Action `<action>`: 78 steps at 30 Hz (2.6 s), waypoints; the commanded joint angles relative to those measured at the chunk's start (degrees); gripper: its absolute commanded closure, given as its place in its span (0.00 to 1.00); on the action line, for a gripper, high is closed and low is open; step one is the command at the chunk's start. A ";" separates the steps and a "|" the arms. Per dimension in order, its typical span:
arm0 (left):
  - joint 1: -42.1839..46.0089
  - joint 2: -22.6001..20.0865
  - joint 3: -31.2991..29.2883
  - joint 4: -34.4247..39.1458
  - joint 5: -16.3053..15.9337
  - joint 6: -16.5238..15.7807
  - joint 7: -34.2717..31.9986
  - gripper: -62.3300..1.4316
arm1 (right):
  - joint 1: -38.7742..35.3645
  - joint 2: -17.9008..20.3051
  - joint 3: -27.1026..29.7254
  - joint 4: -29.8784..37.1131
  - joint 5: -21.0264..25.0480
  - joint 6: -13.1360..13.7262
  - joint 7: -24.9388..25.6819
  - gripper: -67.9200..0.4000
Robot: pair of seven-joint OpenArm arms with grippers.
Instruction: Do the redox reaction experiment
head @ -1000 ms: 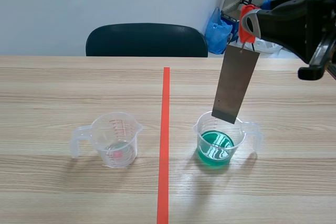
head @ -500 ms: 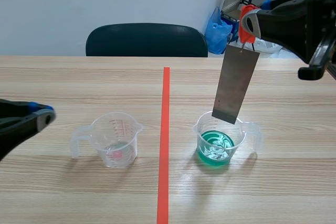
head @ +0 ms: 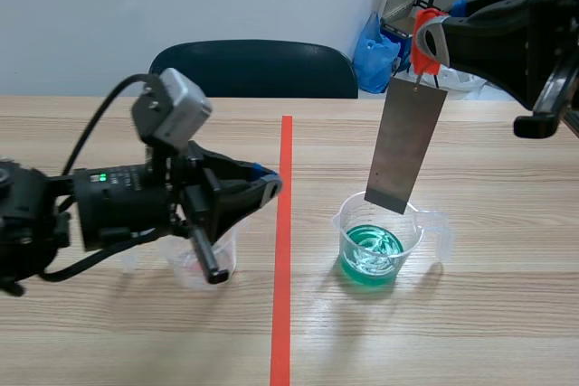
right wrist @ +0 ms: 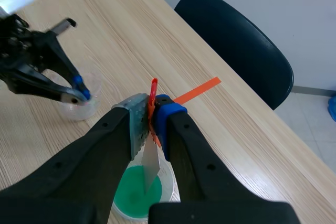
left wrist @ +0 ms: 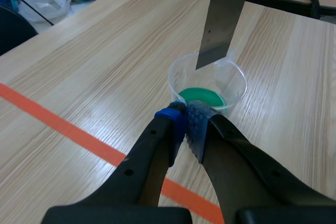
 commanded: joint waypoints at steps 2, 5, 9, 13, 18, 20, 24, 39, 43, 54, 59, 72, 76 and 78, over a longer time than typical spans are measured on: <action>-3.21 3.41 0.76 -3.06 -0.39 -0.31 0.31 0.94 | 0.83 0.44 0.42 0.96 0.61 -0.17 0.85 0.99; -6.23 6.71 2.19 -6.97 -0.42 -0.33 0.31 0.94 | 0.83 0.44 0.42 0.96 0.61 -0.17 0.85 0.98; -8.57 10.19 2.45 -10.36 -0.42 -0.37 0.59 0.94 | 0.83 0.44 0.42 0.96 0.61 -0.17 0.85 0.98; -9.60 11.87 2.54 -11.91 -0.42 -1.01 1.84 0.94 | 0.83 0.44 0.42 0.96 0.59 -0.17 0.85 0.99; -9.62 12.20 2.54 -11.96 -0.39 -3.85 3.28 0.94 | 0.83 0.44 0.42 0.96 0.59 -0.17 0.83 0.99; -9.62 12.20 2.54 -11.96 -0.39 -3.87 3.30 0.94 | 0.83 0.44 0.42 0.96 0.59 -0.17 0.85 0.99; -9.62 12.20 2.54 -11.96 -0.42 -3.87 3.72 0.94 | 0.83 0.44 0.42 0.96 0.59 -0.17 0.85 0.99; -9.62 12.17 2.54 -11.96 -0.42 -3.85 4.39 0.94 | 0.83 0.44 0.42 0.96 0.59 -0.17 0.85 0.99; -9.57 11.10 2.49 -11.93 -0.39 -3.76 4.37 0.94 | 0.83 0.44 0.42 0.96 0.61 -0.17 0.87 0.99; 2.95 -9.73 -7.13 -4.42 -6.73 -3.89 -1.77 0.94 | 0.83 0.44 0.42 0.96 0.59 -0.17 0.70 0.99; 19.45 -18.86 -19.61 -2.38 -7.91 -5.51 -9.55 0.94 | 0.83 0.44 0.42 0.96 0.59 -0.17 0.68 0.99; 68.37 -13.60 -54.14 -2.95 9.27 -5.11 -43.52 0.93 | 0.83 0.44 0.42 0.96 0.59 -0.17 0.68 0.99; 76.17 -7.32 -59.71 -3.30 16.52 -3.04 -53.20 0.93 | 0.83 0.44 0.42 0.96 0.61 -0.17 0.68 0.99; 79.17 -4.44 -61.75 -3.30 19.10 -0.79 -57.22 0.93 | 0.83 0.44 0.42 0.96 0.61 -0.17 0.68 0.99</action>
